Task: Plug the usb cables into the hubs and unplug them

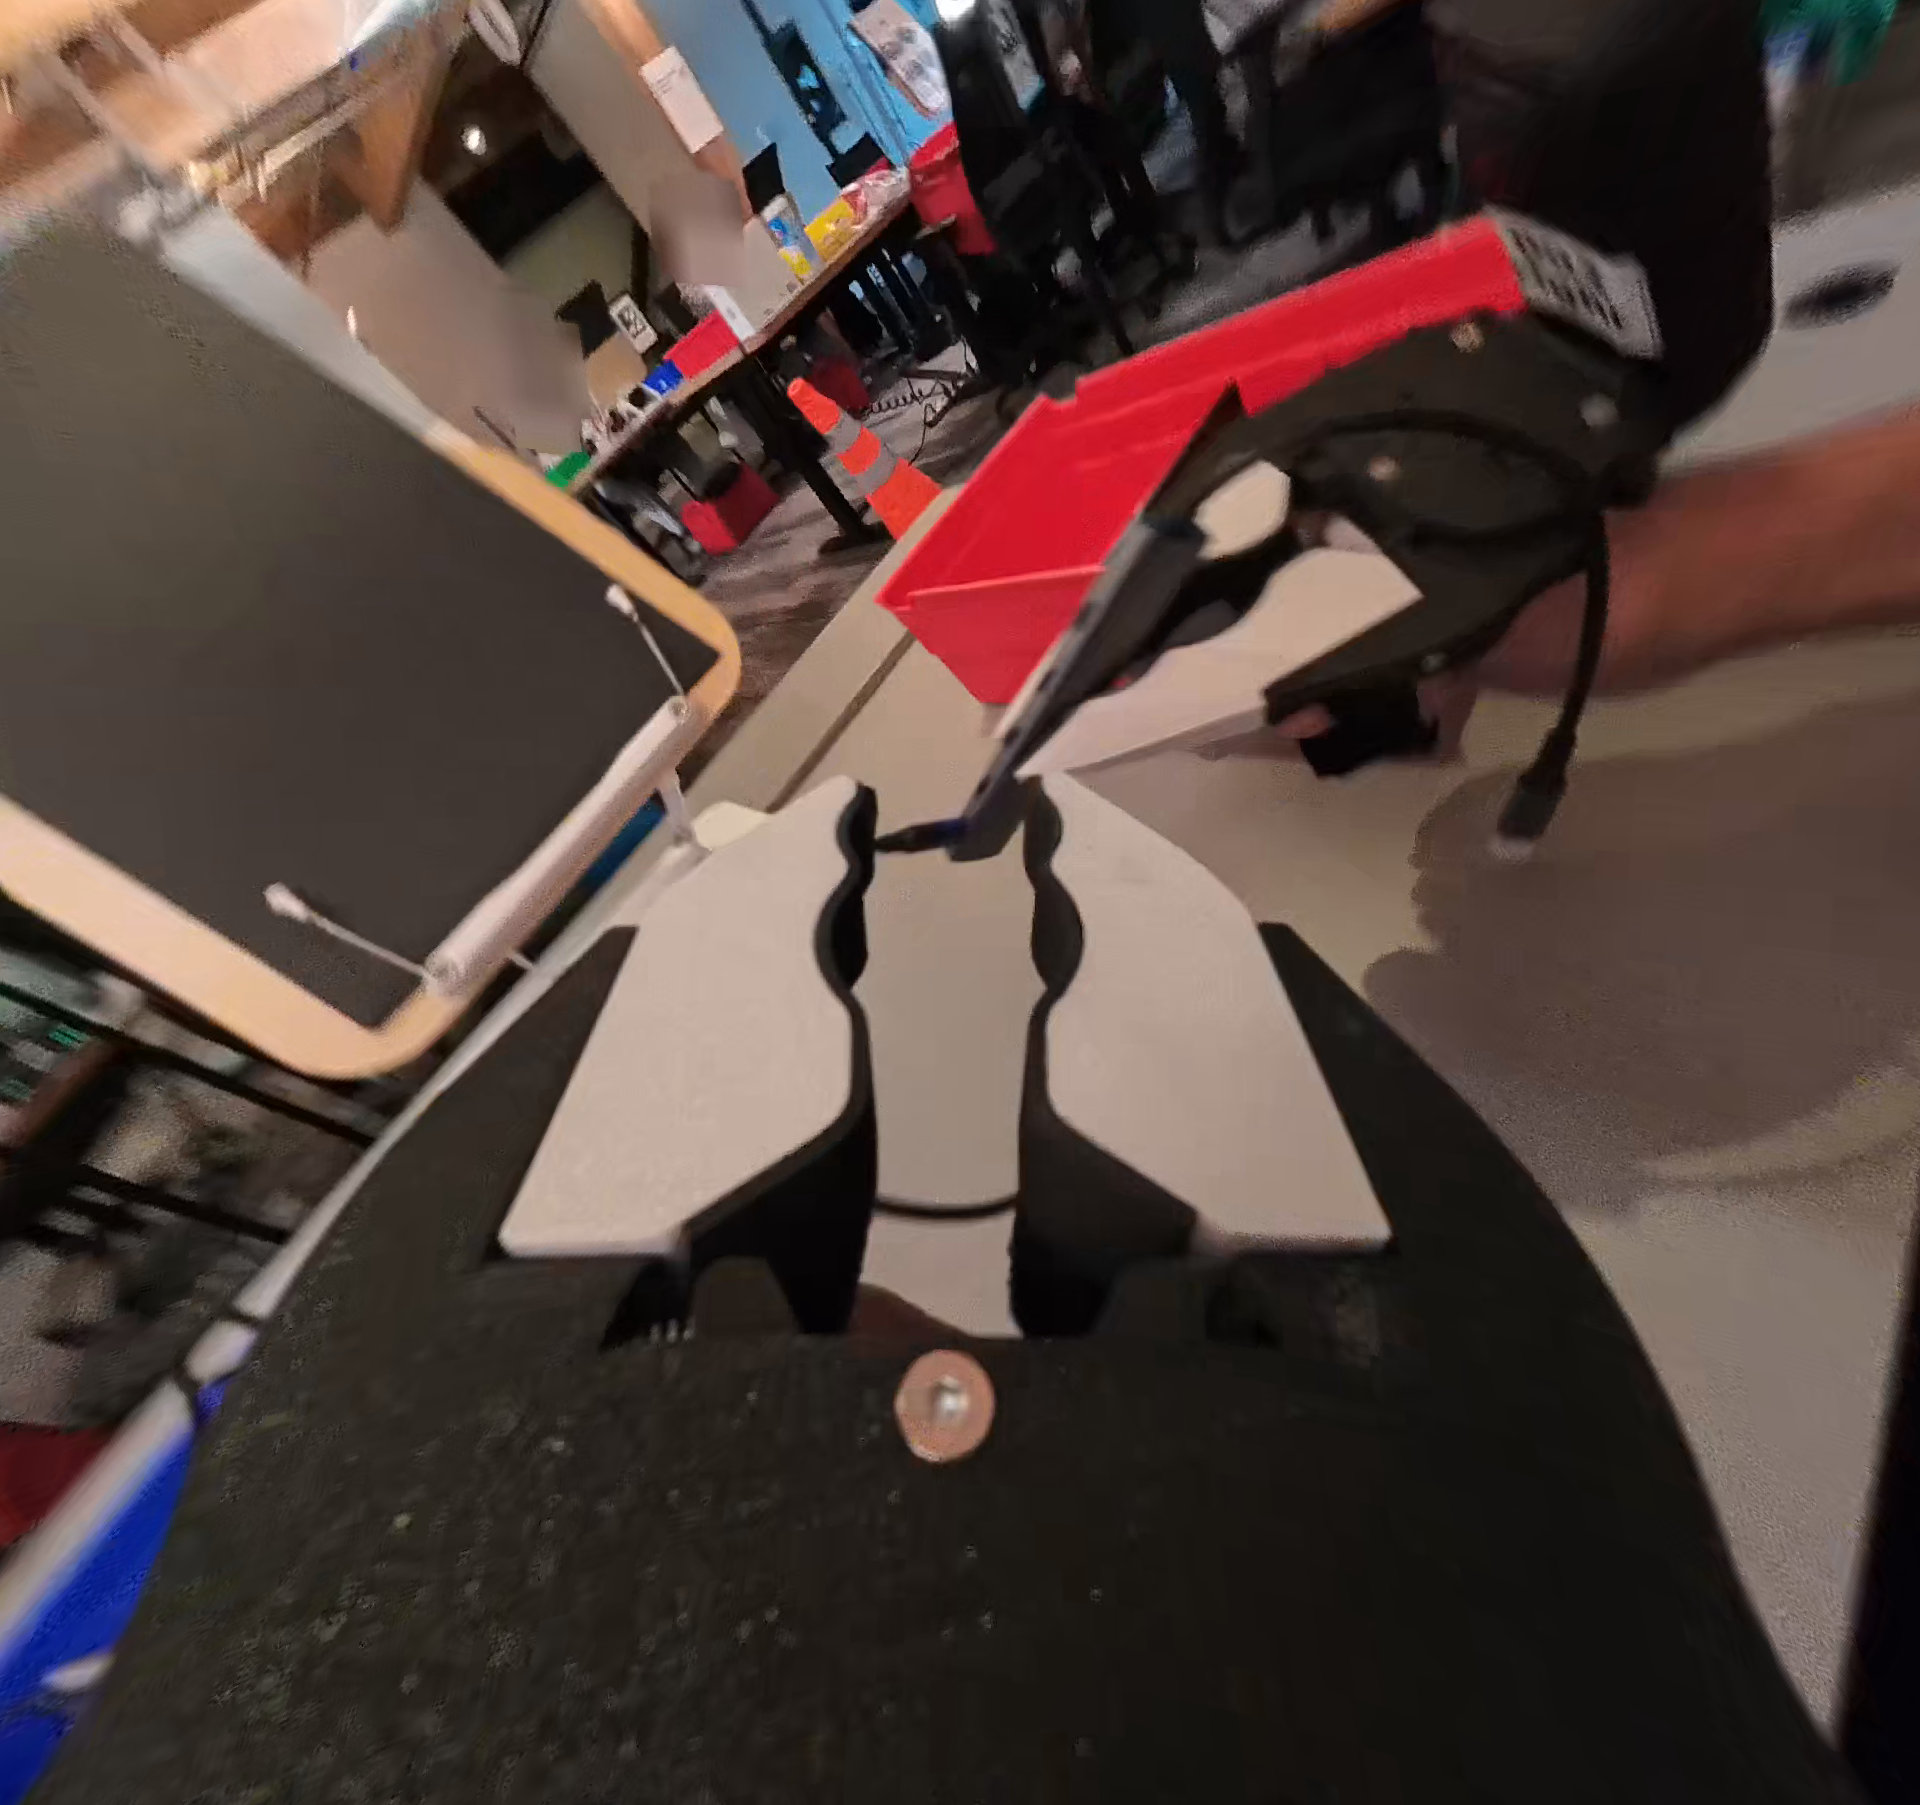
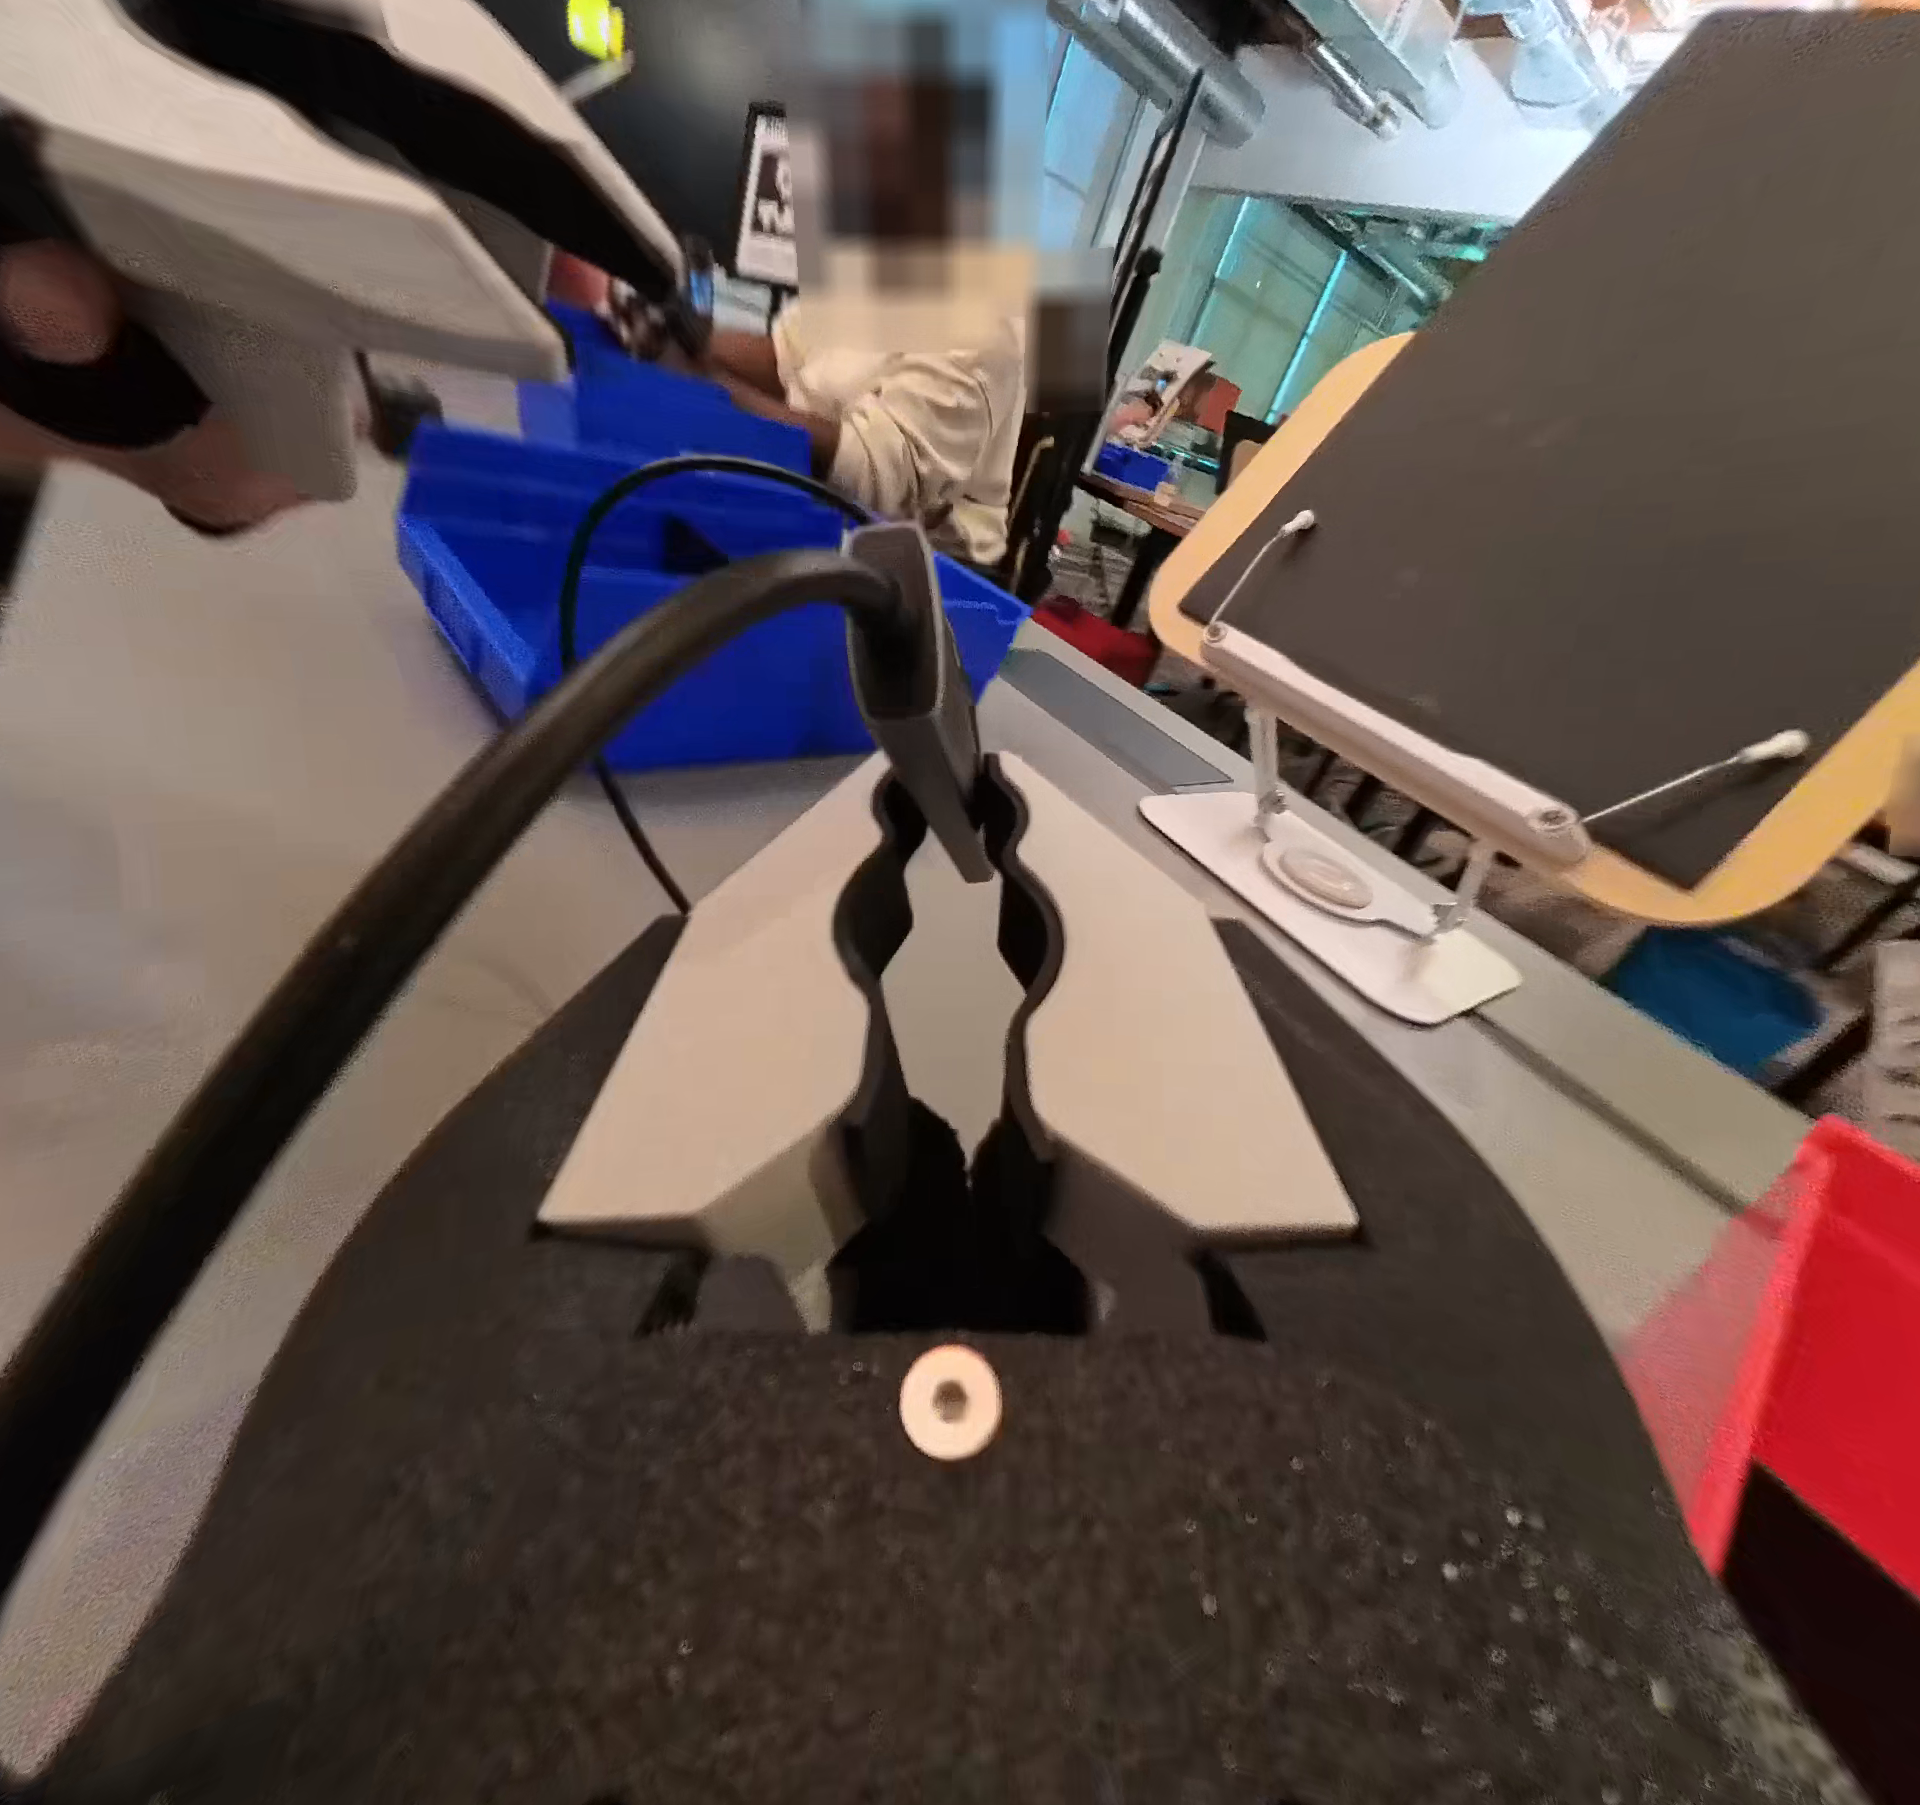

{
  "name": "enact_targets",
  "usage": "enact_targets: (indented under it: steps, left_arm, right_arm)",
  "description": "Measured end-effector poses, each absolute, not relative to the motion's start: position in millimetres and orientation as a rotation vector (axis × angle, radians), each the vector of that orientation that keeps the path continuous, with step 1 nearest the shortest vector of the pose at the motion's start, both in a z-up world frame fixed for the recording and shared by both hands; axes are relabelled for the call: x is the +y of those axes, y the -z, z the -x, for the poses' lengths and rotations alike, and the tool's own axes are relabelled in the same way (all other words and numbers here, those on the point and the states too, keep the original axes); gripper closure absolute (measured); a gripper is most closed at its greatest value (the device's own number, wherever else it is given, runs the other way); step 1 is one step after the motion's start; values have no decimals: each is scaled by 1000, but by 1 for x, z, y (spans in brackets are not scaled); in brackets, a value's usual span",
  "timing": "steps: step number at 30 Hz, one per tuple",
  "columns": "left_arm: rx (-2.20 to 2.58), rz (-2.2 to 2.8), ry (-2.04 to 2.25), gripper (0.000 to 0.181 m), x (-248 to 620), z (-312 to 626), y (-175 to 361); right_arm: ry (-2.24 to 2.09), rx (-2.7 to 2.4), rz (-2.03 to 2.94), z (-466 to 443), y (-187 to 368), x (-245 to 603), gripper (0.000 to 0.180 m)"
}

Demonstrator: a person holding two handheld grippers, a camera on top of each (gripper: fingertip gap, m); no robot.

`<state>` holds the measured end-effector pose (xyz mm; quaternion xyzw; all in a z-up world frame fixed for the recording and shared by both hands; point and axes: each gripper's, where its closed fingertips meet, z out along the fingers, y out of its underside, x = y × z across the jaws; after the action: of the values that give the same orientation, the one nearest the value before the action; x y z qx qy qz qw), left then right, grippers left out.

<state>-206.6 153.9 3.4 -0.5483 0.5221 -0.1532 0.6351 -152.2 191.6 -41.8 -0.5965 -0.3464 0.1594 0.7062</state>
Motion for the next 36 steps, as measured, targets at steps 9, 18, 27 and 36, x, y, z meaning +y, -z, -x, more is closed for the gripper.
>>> enact_targets:
  steps: [9,18,27,36]
  left_arm:
    - [671,1492,1145,155,212,271,-22]
    - [969,1333,1427,157,147,204,6]
    - [1117,1254,1396,155,126,207,7]
    - [1110,1170,1348,161,118,205,0]
  right_arm:
    - [-1068,-505,1184,160,-6,166,171]
    - [-1525,-450,1010,181,-28,140,171]
    - [-1586,-604,1031,191,-18,125,171]
    - [-1639,-613,1034,202,-13,120,171]
